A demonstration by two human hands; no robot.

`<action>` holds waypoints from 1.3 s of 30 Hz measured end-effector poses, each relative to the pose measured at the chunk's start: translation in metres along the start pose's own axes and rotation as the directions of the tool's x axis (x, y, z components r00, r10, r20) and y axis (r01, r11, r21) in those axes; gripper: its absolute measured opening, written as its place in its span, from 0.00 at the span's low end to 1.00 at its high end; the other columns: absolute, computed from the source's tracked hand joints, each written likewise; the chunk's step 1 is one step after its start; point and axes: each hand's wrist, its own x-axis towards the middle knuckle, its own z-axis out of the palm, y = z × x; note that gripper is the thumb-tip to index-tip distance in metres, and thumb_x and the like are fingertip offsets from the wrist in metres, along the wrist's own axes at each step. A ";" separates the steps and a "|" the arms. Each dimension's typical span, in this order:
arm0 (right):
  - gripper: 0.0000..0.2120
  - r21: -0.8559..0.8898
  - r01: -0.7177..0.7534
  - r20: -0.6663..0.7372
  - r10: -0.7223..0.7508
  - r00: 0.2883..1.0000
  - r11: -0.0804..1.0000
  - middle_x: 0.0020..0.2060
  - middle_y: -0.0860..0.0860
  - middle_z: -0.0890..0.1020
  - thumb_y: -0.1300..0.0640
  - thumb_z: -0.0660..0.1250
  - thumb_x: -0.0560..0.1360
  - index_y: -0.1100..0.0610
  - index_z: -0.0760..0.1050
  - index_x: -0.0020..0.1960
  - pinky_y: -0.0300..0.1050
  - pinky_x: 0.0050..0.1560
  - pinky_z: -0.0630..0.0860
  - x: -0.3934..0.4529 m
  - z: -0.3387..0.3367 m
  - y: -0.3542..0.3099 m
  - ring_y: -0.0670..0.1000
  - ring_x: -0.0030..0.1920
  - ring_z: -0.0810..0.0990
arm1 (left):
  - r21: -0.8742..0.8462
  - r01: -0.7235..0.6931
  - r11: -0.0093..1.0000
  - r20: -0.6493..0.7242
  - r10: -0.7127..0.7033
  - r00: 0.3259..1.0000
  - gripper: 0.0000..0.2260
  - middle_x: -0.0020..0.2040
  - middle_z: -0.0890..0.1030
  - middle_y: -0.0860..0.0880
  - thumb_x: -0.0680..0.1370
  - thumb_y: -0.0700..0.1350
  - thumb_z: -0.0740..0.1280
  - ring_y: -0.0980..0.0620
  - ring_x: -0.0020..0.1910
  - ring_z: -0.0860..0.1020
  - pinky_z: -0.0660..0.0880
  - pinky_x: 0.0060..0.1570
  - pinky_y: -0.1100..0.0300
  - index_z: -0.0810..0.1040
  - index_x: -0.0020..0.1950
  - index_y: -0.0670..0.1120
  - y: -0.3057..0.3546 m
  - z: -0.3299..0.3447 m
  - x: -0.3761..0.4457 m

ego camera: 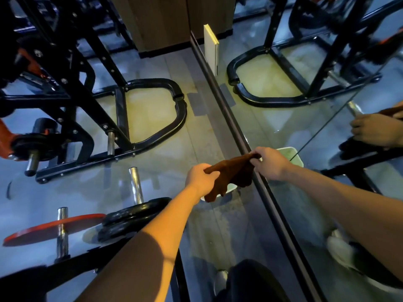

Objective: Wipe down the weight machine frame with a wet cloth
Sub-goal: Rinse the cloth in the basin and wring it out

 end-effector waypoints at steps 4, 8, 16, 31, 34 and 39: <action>0.04 -0.060 0.004 0.030 -0.002 1.000 0.998 0.46 0.52 0.84 0.56 0.64 0.83 0.51 0.77 0.54 0.52 0.51 0.80 0.010 -0.009 -0.003 0.53 0.48 0.83 | -0.051 0.001 0.999 -0.006 -0.001 1.000 0.03 0.46 0.85 0.49 0.79 0.49 0.71 0.48 0.48 0.83 0.81 0.55 0.48 0.83 0.47 0.52 0.001 -0.002 0.016; 0.04 -0.069 0.004 0.074 0.001 0.997 0.998 0.43 0.50 0.83 0.57 0.64 0.84 0.51 0.77 0.55 0.45 0.44 0.79 0.038 -0.010 -0.006 0.49 0.45 0.83 | -0.076 -0.003 0.997 -0.051 -0.001 0.999 0.03 0.47 0.85 0.48 0.80 0.48 0.71 0.47 0.49 0.83 0.81 0.56 0.47 0.81 0.46 0.53 0.001 -0.004 0.033; 0.05 -0.059 0.090 0.182 -0.078 0.980 0.994 0.42 0.49 0.82 0.56 0.65 0.82 0.52 0.80 0.56 0.45 0.45 0.76 0.118 0.009 0.009 0.51 0.46 0.82 | -0.137 0.063 0.989 -0.170 -0.086 0.982 0.03 0.48 0.85 0.47 0.80 0.47 0.71 0.47 0.50 0.83 0.81 0.54 0.50 0.83 0.51 0.50 -0.016 0.009 0.086; 0.04 -0.100 0.167 0.190 -0.146 0.971 0.981 0.40 0.48 0.84 0.54 0.66 0.83 0.50 0.79 0.55 0.45 0.46 0.79 0.278 0.161 0.153 0.47 0.44 0.84 | -0.132 0.052 0.990 -0.197 -0.078 0.977 0.03 0.48 0.85 0.47 0.80 0.47 0.71 0.46 0.50 0.83 0.81 0.54 0.53 0.82 0.52 0.50 -0.162 0.125 0.300; 0.04 -0.112 0.185 0.185 -0.163 0.969 0.976 0.40 0.49 0.84 0.54 0.66 0.83 0.51 0.79 0.56 0.47 0.47 0.80 0.307 0.190 0.176 0.48 0.43 0.84 | -0.127 0.028 0.991 -0.212 -0.055 0.976 0.02 0.47 0.85 0.47 0.80 0.47 0.72 0.46 0.50 0.83 0.80 0.55 0.52 0.83 0.52 0.50 -0.194 0.148 0.341; 0.06 -0.146 0.234 0.184 -0.206 0.961 0.961 0.41 0.49 0.85 0.53 0.66 0.83 0.52 0.80 0.57 0.44 0.46 0.79 0.346 0.224 0.197 0.47 0.44 0.84 | -0.149 -0.018 0.989 -0.264 -0.022 0.964 0.03 0.46 0.86 0.48 0.79 0.45 0.72 0.48 0.49 0.84 0.81 0.56 0.51 0.84 0.52 0.48 -0.236 0.174 0.387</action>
